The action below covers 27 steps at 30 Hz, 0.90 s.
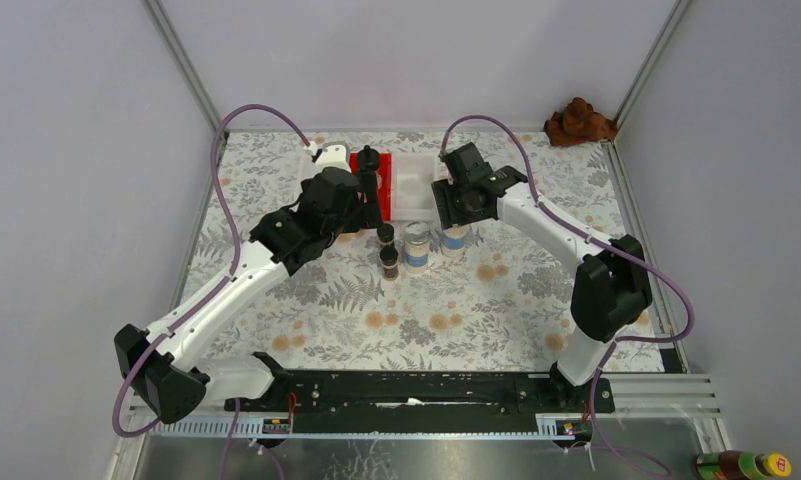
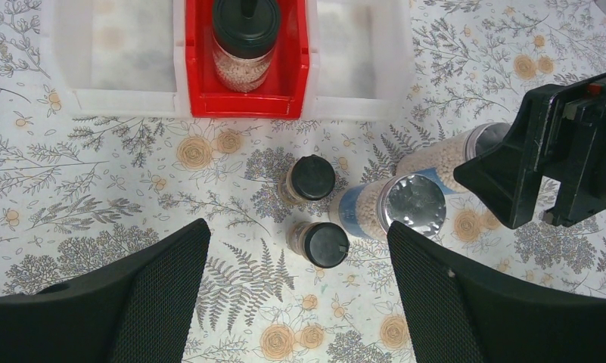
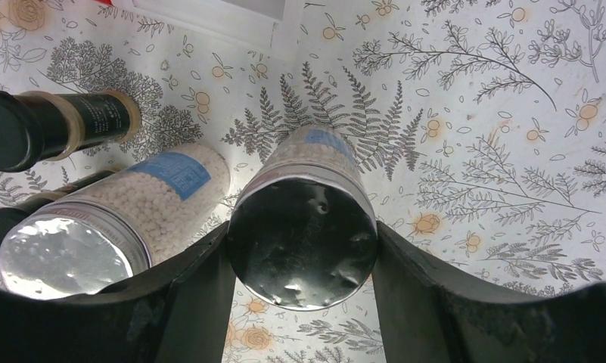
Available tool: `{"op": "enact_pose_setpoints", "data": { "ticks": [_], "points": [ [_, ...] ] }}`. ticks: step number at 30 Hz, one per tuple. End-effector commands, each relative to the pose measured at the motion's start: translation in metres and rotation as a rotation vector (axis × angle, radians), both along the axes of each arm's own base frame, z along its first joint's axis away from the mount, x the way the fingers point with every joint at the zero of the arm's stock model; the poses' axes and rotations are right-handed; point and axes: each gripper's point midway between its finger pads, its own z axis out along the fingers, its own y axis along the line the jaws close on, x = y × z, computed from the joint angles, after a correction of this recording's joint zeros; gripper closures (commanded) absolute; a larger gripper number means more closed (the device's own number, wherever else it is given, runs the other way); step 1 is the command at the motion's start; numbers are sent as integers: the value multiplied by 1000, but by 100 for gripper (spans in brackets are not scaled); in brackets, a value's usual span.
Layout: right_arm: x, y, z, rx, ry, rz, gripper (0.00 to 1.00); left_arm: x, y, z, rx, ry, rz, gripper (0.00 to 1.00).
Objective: Organize the condiment bottles
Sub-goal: Pick up the bottle from the center of the board.
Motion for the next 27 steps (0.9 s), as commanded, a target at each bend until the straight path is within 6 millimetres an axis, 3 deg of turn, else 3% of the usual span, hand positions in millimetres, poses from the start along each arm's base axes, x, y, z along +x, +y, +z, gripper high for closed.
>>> {"op": "enact_pose_setpoints", "data": {
  "ticks": [1,15,27],
  "points": [
    [11,4,50,29,-115,8,100,-3,5,1,5,-12,17,9],
    [30,15,120,80,-229,31,100,-1,4,1,9,-12,19,10],
    [71,42,148,111,-291,50,100,0,6,3,16,-15,26,8]
  ]
}}
